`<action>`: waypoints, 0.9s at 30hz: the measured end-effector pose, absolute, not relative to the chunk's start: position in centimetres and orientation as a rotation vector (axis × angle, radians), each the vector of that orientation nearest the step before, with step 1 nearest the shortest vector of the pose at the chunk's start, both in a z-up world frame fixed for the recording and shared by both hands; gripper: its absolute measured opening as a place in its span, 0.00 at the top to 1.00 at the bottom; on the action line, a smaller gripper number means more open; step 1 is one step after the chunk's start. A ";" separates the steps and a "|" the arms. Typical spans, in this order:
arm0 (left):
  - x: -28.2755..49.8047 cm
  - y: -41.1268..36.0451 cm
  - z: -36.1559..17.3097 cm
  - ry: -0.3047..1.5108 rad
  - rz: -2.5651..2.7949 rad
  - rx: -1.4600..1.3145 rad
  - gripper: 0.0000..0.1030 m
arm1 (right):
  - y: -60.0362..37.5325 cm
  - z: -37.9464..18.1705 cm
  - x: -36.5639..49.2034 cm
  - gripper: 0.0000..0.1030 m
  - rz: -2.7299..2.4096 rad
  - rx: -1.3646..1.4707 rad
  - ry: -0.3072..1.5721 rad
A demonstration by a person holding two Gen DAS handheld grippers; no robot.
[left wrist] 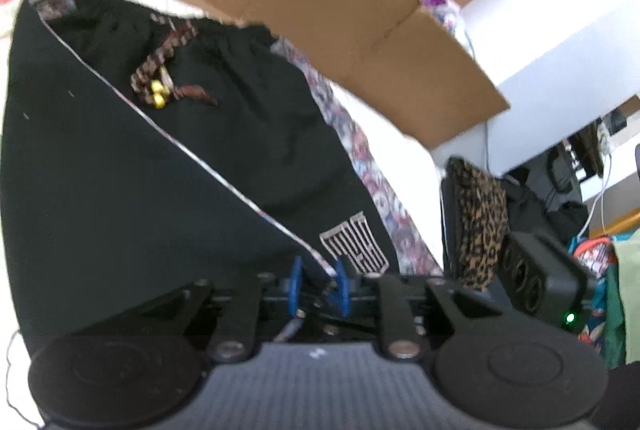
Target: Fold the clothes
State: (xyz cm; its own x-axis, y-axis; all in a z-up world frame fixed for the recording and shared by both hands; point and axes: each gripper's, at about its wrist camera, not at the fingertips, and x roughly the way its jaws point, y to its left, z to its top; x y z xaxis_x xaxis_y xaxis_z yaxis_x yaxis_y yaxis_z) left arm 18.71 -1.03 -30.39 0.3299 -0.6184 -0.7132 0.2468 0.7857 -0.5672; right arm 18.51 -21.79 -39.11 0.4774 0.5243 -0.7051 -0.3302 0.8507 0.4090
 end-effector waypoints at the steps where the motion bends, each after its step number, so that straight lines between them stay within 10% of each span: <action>1: 18.8 -0.5 -30.3 1.091 -0.566 -0.397 0.68 | -22.0 -39.0 18.5 0.99 0.528 0.231 0.936; 27: 19.2 1.7 -34.5 1.248 -0.368 -0.284 0.68 | -32.3 -32.8 16.1 0.99 0.391 0.268 0.870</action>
